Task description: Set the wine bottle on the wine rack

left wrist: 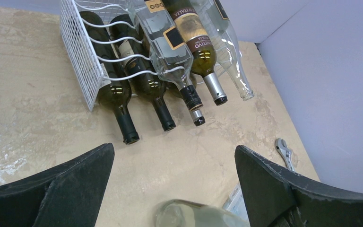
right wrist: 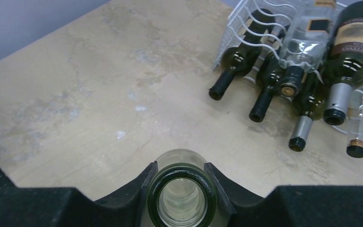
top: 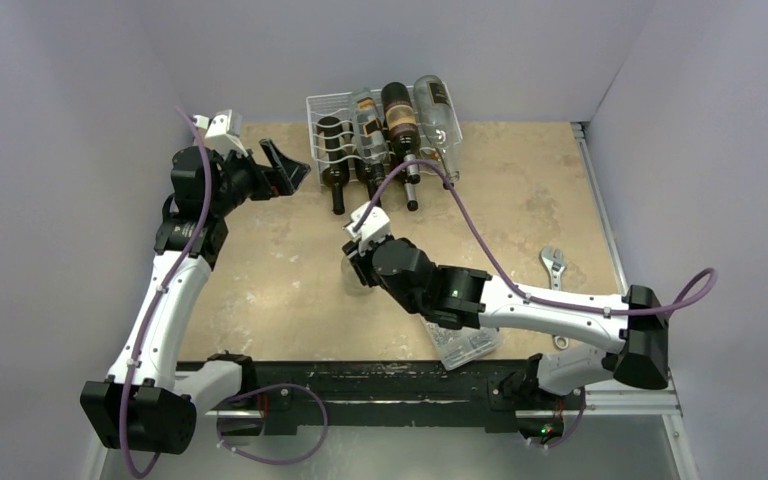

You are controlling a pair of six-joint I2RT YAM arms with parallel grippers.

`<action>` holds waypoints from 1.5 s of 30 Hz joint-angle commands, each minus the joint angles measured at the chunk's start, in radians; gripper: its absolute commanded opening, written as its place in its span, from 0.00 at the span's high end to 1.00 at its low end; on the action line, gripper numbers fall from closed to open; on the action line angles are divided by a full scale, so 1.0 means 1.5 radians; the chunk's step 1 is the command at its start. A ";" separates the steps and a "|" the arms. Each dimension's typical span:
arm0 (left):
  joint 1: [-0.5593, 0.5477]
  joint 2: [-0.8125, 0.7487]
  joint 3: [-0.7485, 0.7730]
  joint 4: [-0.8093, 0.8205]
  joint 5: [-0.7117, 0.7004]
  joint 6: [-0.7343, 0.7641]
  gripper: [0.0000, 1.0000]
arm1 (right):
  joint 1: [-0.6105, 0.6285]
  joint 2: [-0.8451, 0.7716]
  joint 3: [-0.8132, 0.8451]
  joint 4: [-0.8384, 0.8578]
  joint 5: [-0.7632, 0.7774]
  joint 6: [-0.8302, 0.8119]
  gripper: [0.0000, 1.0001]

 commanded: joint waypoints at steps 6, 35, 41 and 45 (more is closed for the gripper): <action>-0.003 -0.002 0.026 0.013 0.006 0.002 0.00 | -0.030 -0.016 -0.051 0.312 0.073 -0.028 1.00; -0.006 -0.009 0.017 0.017 0.000 0.003 0.00 | -0.029 -0.108 -0.297 0.180 -0.046 0.117 1.00; -0.009 -0.001 0.021 0.020 0.018 -0.008 0.00 | -0.029 -0.098 -0.329 0.207 -0.050 0.132 1.00; -0.010 -0.006 0.021 0.018 0.012 -0.004 0.00 | -0.029 -0.062 -0.326 0.222 -0.068 0.137 1.00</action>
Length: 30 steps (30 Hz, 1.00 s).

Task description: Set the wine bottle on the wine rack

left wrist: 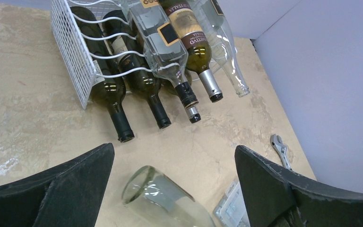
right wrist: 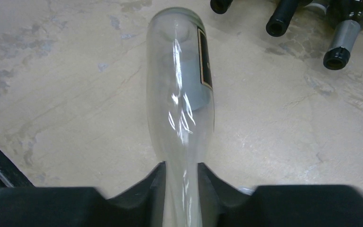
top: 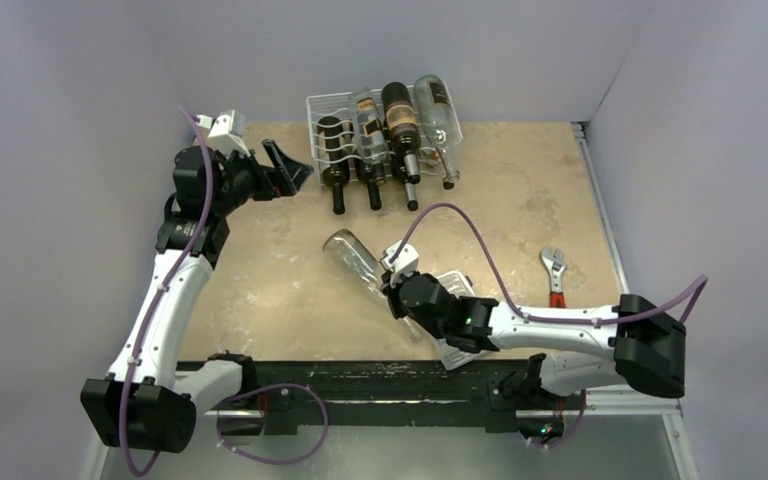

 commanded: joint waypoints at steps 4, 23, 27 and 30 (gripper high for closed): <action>-0.024 -0.014 0.022 0.001 -0.031 0.027 0.00 | 0.002 0.060 0.004 0.065 -0.021 0.030 1.00; -0.027 0.011 0.037 -0.002 0.000 0.017 0.00 | 0.006 0.195 0.131 -0.186 0.069 0.094 0.24; -0.023 0.012 0.036 0.002 0.012 0.006 0.00 | 0.006 0.147 0.139 -0.191 0.086 0.090 0.18; -0.023 0.008 0.035 -0.001 0.007 0.010 0.00 | 0.006 0.127 0.145 -0.208 0.127 0.093 0.15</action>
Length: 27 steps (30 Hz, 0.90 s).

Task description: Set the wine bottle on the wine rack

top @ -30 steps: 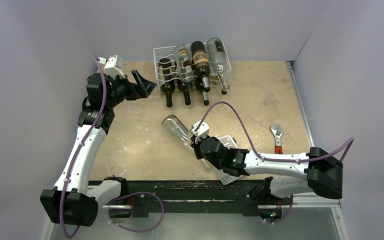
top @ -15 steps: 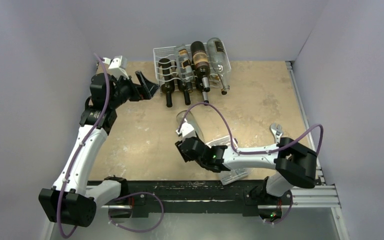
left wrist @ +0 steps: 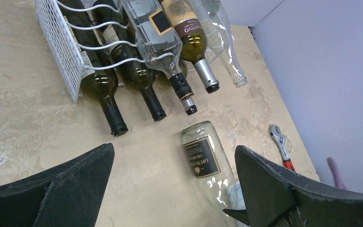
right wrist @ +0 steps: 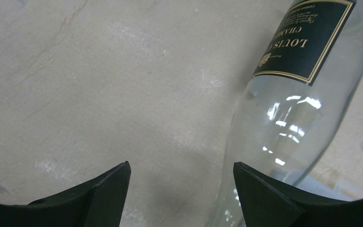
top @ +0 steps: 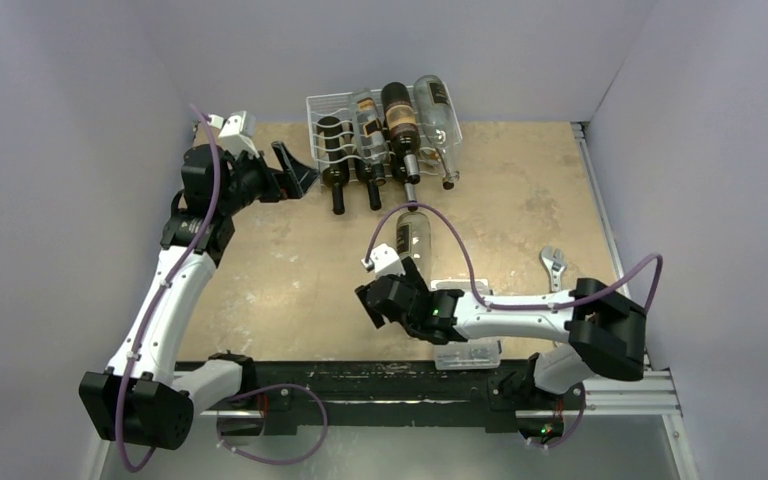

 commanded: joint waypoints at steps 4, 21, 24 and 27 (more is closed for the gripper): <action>0.001 -0.011 0.021 0.018 -0.002 0.006 0.00 | -0.013 -0.042 0.018 -0.033 0.132 0.047 0.12; 0.004 -0.003 0.024 0.021 0.010 -0.004 0.00 | -0.021 0.060 0.041 -0.125 0.055 0.414 0.28; 0.004 0.002 0.027 0.020 0.021 -0.009 0.00 | -0.022 0.064 0.025 -0.116 0.078 0.429 0.28; 0.005 -0.002 0.026 0.021 0.019 -0.008 0.00 | -0.023 0.080 0.013 -0.098 0.086 0.427 0.30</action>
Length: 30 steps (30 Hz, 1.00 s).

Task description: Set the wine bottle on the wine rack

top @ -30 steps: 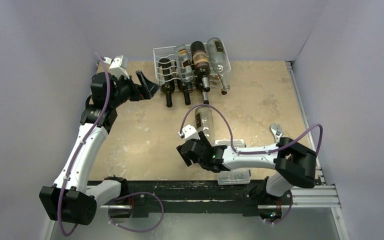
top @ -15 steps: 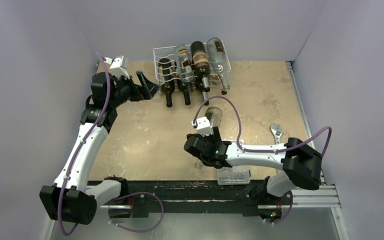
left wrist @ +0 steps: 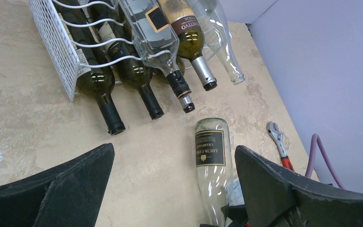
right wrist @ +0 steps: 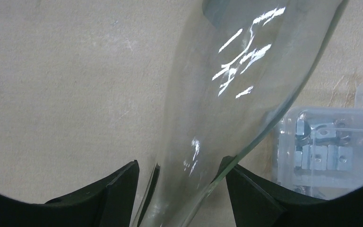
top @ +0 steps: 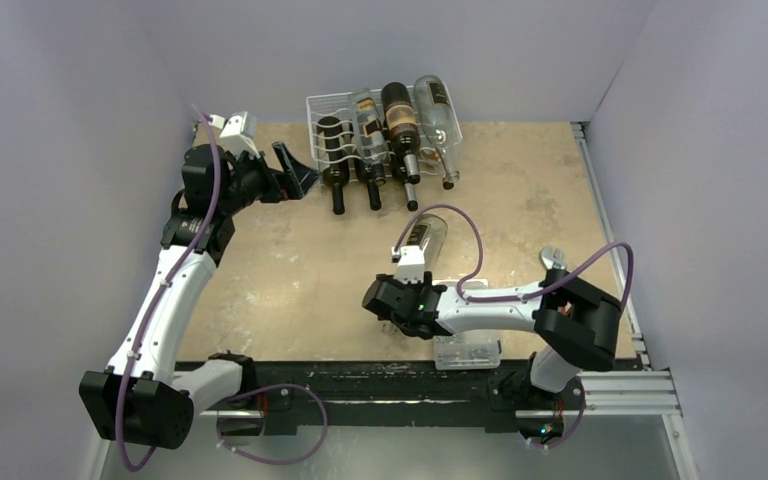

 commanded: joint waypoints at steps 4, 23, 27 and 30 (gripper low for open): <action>0.004 -0.013 0.024 0.022 0.003 -0.003 0.00 | 0.000 0.040 -0.017 0.040 0.010 0.046 0.44; 0.001 -0.015 0.023 0.020 -0.007 0.004 0.00 | 0.000 0.013 -0.074 0.189 -0.043 -0.064 0.68; 0.002 -0.003 0.026 0.023 0.007 -0.006 0.00 | 0.000 -0.076 -0.117 0.278 -0.100 -0.122 0.80; 0.003 -0.002 0.025 0.024 0.008 -0.007 0.00 | -0.001 -0.135 -0.173 0.388 -0.134 -0.155 0.88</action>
